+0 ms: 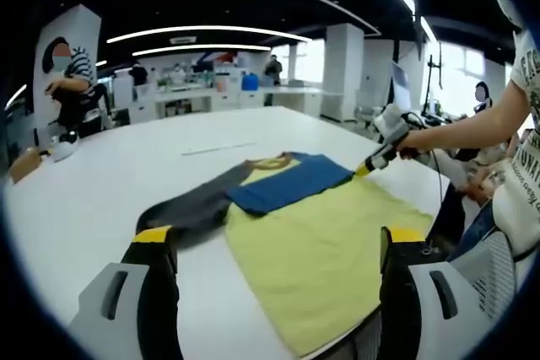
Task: Fold the garment on the visible template until the final outline fits inside the template.
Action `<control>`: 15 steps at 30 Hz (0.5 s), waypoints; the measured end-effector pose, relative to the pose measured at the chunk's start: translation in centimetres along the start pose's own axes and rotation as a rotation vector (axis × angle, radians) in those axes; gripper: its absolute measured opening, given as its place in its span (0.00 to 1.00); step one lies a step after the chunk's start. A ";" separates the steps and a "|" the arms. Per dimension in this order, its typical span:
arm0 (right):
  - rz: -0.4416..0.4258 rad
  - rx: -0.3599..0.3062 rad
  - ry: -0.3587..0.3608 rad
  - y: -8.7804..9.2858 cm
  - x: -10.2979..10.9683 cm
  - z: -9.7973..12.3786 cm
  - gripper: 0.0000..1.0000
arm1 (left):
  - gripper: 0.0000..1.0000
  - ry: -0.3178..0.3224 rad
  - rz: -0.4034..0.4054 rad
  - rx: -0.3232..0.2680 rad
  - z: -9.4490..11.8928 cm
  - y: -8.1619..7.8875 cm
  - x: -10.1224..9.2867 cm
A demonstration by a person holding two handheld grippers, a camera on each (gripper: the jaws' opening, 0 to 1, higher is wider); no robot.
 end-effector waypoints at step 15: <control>-0.001 0.025 0.082 0.0 -1.2 0.1 0.00 | 0.98 -0.015 0.006 0.014 0.1 0.4 0.3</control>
Point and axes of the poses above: the point that each gripper's makers call its tool centre point, and the gripper's own axes: z roughly backward along the fingers, x roughly to its left, y roughly out of its underside, the point moved 9 cm from there along z, roughly backward along the fingers, and after that the axes turned 8 degrees about x, right-handed, at the moved point
